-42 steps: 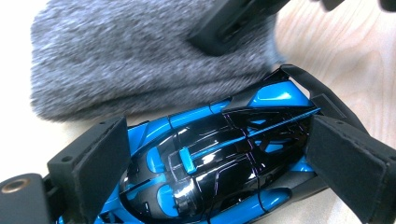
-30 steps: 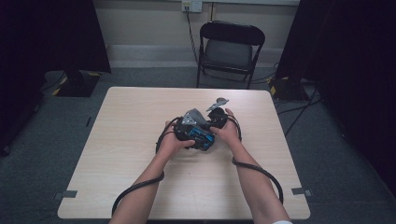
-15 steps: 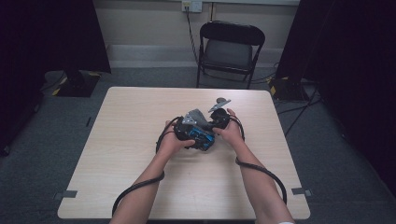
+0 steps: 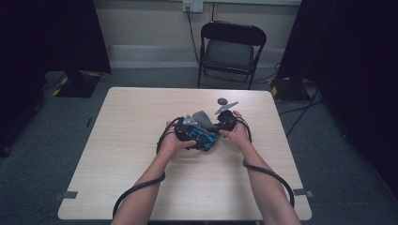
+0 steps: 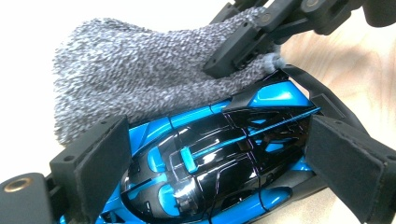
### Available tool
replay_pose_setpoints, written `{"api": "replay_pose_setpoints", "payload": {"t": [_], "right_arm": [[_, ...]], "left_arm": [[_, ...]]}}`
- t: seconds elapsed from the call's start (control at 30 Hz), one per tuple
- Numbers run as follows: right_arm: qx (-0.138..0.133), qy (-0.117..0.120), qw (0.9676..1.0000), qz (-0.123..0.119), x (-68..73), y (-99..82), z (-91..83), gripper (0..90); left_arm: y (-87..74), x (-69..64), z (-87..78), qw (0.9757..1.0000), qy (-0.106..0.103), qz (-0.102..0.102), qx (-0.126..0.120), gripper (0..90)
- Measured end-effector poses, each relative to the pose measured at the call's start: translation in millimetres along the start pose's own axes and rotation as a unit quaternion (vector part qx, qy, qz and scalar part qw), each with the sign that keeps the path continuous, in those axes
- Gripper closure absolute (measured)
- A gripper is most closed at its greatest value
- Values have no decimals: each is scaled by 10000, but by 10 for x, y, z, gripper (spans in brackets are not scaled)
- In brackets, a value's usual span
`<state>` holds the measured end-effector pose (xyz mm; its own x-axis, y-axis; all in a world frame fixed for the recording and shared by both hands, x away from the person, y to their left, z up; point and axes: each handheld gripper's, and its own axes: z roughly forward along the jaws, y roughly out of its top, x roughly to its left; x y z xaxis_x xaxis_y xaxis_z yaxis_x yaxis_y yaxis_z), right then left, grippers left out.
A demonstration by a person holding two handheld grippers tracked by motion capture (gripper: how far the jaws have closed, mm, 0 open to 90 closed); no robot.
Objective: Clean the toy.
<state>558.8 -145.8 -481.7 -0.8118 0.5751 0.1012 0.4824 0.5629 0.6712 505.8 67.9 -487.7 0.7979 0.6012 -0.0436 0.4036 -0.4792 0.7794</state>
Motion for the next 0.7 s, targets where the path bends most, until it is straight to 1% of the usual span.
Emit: {"api": "replay_pose_setpoints", "payload": {"t": [0.1,0.33,0.63,0.7], "right_arm": [[-7,21,10000,42,-22,-38,-29,744],[-29,92,9999,46,-31,-116,-94,745],[17,75,10000,47,-21,-181,-166,745],[9,66,9999,105,-16,-205,-185,745]], "left_arm": [[2,-1,1,10000,-1,-13,7,71],[5,-4,0,10000,2,-17,20,71],[6,-6,-3,10000,2,-14,45,72],[6,-7,-2,10000,1,-22,36,72]]}}
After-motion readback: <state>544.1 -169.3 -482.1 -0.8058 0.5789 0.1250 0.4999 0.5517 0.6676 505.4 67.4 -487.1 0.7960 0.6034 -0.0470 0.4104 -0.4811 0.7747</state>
